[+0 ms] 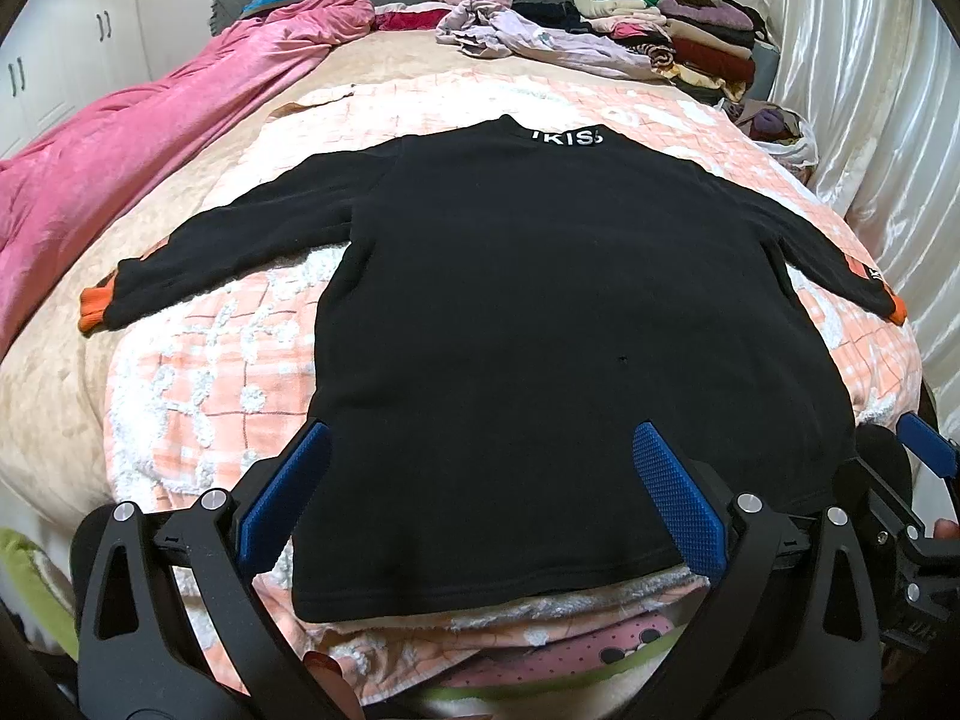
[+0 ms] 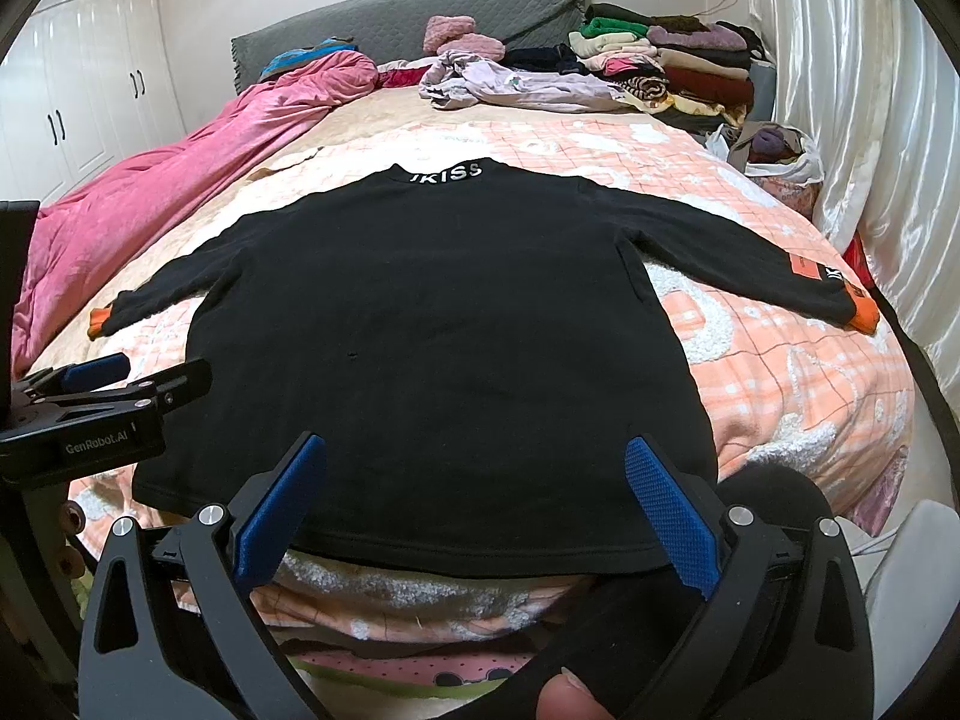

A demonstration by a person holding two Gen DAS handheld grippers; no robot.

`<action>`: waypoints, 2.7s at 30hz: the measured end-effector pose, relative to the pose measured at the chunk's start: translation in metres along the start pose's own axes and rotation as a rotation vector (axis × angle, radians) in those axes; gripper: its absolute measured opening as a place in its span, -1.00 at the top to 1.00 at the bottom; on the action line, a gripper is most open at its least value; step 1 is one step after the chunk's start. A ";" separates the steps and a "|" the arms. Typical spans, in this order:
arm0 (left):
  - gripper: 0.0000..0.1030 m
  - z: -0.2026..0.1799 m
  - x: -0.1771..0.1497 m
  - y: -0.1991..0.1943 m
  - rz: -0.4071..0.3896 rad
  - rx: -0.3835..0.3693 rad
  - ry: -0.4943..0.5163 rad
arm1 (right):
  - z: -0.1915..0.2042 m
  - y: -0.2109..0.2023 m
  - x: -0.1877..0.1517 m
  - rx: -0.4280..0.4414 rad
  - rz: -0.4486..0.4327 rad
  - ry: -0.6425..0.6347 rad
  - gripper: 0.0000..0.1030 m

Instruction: Fold small clothes

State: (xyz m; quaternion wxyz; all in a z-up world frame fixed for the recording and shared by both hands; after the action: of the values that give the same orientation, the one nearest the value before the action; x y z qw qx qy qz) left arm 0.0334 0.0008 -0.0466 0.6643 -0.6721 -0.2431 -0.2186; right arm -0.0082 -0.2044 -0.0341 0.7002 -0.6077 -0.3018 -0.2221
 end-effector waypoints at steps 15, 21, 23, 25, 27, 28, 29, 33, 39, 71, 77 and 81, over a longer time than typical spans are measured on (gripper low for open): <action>-0.84 0.001 0.000 0.001 0.003 0.000 0.002 | 0.000 0.001 0.001 0.000 -0.002 -0.001 -0.92; -0.84 -0.002 0.004 0.003 0.001 -0.004 0.003 | 0.000 0.002 0.004 -0.002 -0.006 -0.005 -0.92; -0.84 -0.003 0.006 0.006 0.004 -0.004 0.011 | 0.000 0.003 0.007 -0.010 -0.013 -0.010 -0.92; -0.84 -0.004 0.010 0.009 0.006 -0.003 0.011 | 0.001 0.004 0.011 -0.016 -0.017 -0.017 -0.92; -0.84 -0.005 0.014 0.013 0.011 -0.005 0.011 | 0.001 0.008 0.015 -0.016 -0.016 -0.021 -0.92; -0.84 -0.006 0.016 0.015 0.014 -0.007 0.009 | 0.001 0.010 0.019 -0.019 -0.015 -0.022 -0.92; -0.84 -0.006 0.019 0.017 0.016 -0.012 0.009 | 0.000 0.012 0.022 -0.022 -0.017 -0.024 -0.92; -0.84 -0.004 0.034 0.025 0.010 0.008 0.007 | -0.004 0.019 0.035 -0.036 -0.029 -0.032 -0.92; -0.84 -0.004 0.055 0.040 0.015 0.015 -0.003 | -0.013 0.030 0.055 -0.052 -0.045 -0.033 -0.92; -0.84 -0.027 0.141 0.123 0.066 -0.001 -0.004 | -0.154 0.103 0.152 -0.157 -0.077 0.251 -0.92; -0.84 -0.036 0.144 0.139 0.091 -0.031 0.003 | -0.219 0.102 0.146 -0.252 -0.077 0.357 -0.92; -0.84 -0.045 0.145 0.146 0.097 -0.052 0.020 | -0.265 0.095 0.136 -0.335 -0.083 0.423 -0.92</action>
State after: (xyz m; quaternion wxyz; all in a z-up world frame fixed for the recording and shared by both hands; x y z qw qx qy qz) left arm 0.2385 -0.0387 -0.0710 0.6588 -0.6981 -0.1976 -0.1992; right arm 0.1950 -0.4425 -0.0290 0.6278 -0.6423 -0.1323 -0.4194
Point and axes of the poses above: each gripper's, at about its wrist camera, not at the fingertips, and y roughly the way its jaws point, z to its left, x to its top, the point moved 6 cm from there along y, roughly the way its jaws point, and after that the axes turned 1 degree about x, right-handed, at the moved point
